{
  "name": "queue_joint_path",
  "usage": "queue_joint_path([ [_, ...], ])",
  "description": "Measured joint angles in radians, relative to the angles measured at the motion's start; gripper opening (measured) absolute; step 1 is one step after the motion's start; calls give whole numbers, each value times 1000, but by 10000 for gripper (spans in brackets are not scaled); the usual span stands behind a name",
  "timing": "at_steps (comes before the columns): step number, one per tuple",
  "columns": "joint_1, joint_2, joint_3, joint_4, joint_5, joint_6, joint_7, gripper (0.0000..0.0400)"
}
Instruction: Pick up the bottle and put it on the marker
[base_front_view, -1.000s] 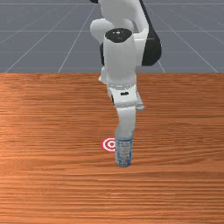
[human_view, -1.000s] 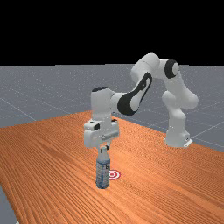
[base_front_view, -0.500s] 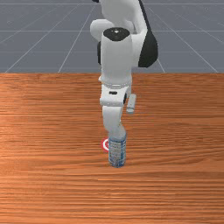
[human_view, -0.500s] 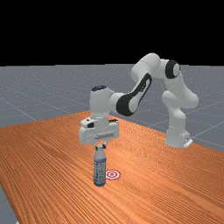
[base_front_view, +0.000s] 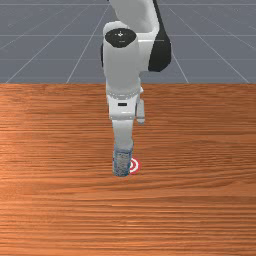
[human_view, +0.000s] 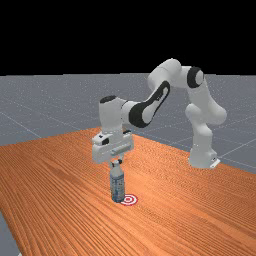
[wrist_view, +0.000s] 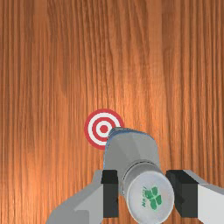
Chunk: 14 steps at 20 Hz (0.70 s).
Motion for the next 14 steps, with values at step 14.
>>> queue_joint_path([
  [14,-7,-169,3,-287,11,198,-9,166],
])
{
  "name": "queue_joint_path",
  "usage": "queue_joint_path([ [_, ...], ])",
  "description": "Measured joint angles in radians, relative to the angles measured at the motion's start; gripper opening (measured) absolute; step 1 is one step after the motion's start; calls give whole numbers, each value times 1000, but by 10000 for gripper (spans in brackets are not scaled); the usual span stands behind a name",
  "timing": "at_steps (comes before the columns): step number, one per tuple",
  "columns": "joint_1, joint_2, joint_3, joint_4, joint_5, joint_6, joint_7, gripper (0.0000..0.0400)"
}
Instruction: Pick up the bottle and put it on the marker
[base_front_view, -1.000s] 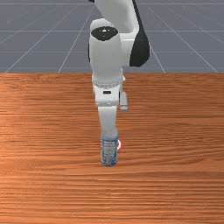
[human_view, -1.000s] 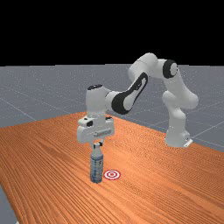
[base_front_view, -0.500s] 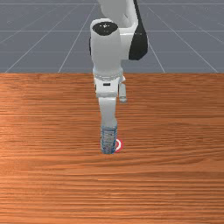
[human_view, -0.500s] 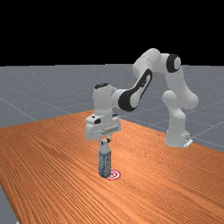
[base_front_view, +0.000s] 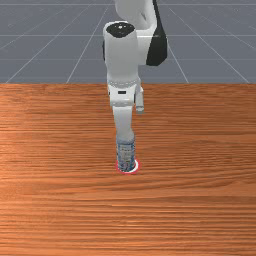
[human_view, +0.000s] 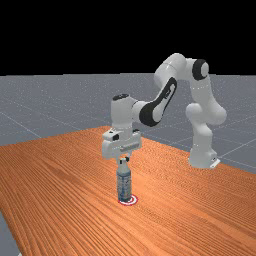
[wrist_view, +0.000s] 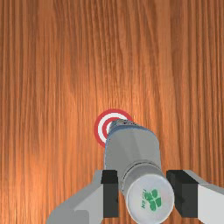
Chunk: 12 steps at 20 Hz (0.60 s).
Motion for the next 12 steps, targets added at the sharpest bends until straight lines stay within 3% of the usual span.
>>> queue_joint_path([
  [3,-1,-21,1,-35,2,42,-2,166],
  [8,0,-30,-1,-35,-1,-22,5,166],
  [11,-1,-57,1,-87,3,59,0,166],
  [12,-1,-60,1,-90,3,62,0,252],
])
